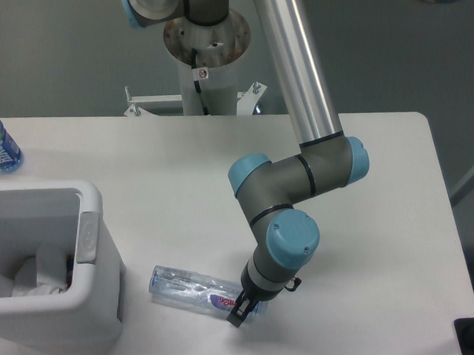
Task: Place the trash in the trash can
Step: 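Push the bottle with the gripper, rotating it on the table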
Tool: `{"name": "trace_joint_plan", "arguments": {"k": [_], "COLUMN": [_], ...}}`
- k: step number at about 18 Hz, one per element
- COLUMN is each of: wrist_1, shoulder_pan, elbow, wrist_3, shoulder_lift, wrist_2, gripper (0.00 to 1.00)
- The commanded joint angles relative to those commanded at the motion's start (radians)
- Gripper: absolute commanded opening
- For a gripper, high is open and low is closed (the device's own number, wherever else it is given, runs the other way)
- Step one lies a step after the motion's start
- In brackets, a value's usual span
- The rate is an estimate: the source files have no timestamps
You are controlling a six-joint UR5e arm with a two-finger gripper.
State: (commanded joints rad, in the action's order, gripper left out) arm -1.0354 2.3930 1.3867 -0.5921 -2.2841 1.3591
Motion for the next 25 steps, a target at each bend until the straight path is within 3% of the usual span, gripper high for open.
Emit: {"name": "trace_joint_plan", "arguments": {"k": [7,15,25], "wrist_1": [0.0,-0.014,-0.038], "shoulder_pan": [-0.012,-0.018,-0.017], "elbow": [0.006,0.012,0.0], "wrist_3": [0.002,0.005,0.02], "shoulder_lift": [0.0,0.006,0.02], "wrist_2": [0.005,0.015,0.032], "gripper": [0.63,0.63,0.52]}}
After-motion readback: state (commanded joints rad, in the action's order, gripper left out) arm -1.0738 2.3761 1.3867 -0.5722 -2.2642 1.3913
